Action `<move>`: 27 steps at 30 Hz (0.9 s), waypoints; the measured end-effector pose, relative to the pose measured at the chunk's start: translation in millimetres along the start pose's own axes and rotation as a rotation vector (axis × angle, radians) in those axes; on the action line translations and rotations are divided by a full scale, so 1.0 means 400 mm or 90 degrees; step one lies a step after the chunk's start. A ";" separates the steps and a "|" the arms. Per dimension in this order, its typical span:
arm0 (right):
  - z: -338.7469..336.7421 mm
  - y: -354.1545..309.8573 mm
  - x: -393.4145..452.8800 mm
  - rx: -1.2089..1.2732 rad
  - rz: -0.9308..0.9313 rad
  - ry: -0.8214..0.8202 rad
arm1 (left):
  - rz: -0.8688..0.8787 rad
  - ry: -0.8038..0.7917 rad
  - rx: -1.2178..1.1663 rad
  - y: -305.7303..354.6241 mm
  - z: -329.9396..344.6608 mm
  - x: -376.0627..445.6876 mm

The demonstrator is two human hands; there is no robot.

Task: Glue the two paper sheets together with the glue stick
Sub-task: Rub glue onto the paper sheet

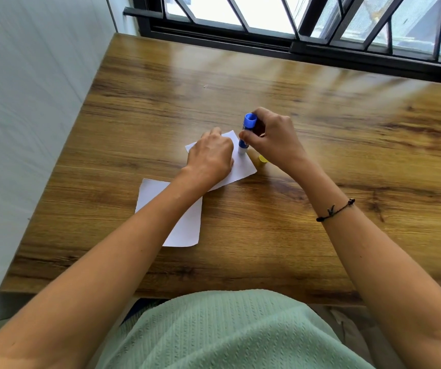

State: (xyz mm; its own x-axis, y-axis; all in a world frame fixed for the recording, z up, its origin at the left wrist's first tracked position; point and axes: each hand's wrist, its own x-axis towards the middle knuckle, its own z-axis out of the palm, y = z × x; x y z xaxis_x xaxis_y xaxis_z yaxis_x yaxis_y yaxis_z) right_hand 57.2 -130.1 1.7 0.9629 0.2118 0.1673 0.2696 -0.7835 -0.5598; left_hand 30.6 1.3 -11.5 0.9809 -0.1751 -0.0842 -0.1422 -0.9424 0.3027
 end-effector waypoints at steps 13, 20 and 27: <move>-0.017 0.003 -0.069 0.017 0.004 -0.003 | -0.009 -0.012 0.024 -0.019 -0.007 0.039; -0.030 -0.002 -0.071 0.038 0.012 0.009 | -0.021 -0.006 0.027 -0.028 -0.017 0.050; -0.047 -0.018 -0.052 0.092 0.024 0.054 | -0.011 0.049 0.137 -0.018 -0.016 0.042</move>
State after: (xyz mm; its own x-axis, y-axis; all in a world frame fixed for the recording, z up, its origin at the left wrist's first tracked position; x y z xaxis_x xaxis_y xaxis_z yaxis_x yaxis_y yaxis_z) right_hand 35.3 -139.9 17.5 0.9694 0.1288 0.2088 0.2383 -0.6963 -0.6771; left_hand 48.9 7.0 -8.9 0.9895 -0.1439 -0.0122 -0.1423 -0.9856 0.0910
